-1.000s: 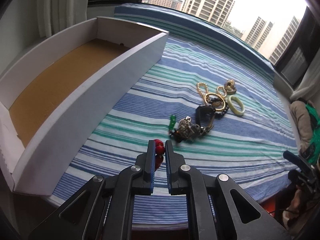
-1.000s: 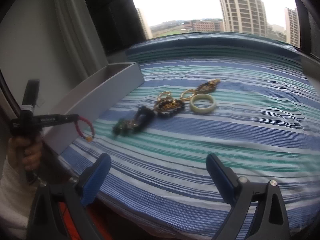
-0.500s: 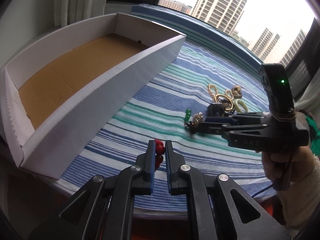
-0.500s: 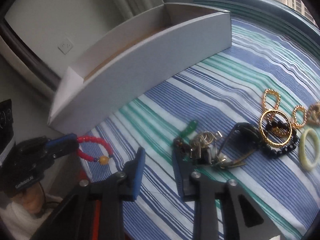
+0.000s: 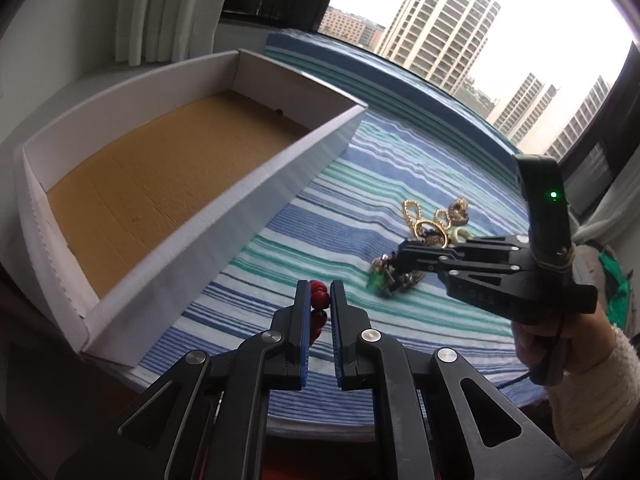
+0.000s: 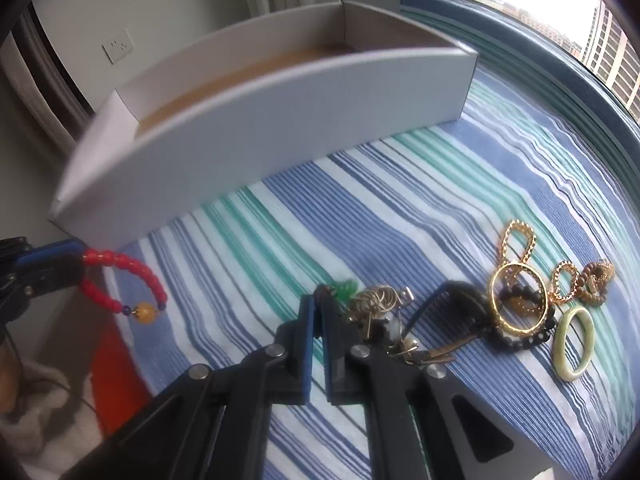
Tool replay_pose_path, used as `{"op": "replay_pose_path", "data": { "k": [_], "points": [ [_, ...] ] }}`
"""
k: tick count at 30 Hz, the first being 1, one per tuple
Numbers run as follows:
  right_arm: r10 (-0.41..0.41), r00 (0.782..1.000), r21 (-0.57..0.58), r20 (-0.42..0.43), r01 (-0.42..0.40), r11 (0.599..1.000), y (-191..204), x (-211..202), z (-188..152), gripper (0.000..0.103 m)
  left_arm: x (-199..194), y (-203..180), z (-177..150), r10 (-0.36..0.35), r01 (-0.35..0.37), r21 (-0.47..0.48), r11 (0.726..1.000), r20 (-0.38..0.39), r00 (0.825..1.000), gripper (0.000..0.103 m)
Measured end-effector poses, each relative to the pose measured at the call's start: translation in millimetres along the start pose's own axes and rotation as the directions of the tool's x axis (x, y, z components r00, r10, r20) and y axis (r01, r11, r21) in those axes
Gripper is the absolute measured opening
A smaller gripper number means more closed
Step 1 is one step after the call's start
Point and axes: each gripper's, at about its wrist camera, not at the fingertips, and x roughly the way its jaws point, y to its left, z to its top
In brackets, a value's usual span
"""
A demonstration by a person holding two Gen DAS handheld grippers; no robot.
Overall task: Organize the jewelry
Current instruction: 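Grasp the green jade pendant with the right gripper while the left gripper holds the bracelet, then carry both items into the white box and open both grippers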
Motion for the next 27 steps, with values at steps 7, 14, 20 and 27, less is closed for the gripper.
{"op": "replay_pose_path", "data": {
  "k": [7,14,20,27],
  "points": [
    [0.117,0.983,-0.086,0.142,-0.105,0.991,43,-69,80,0.004,-52,25,61,0.169,-0.167,-0.027,0.986,0.158,0.973,0.007],
    [0.116,0.982,-0.143,0.149,-0.094,0.985,86,-21,156,0.004,5,86,94,0.321,-0.309,-0.118,0.944,0.094,0.942,0.007],
    [0.072,0.997,-0.099,0.036,-0.068,0.993,90,79,173,0.005,55,119,87,0.423,-0.419,-0.126,0.899,0.0,0.906,0.026],
    [-0.045,0.999,-0.11,0.024,0.048,0.993,89,123,171,0.057,55,112,72,0.594,-0.595,-0.013,0.803,0.09,0.799,0.096]
  ]
}}
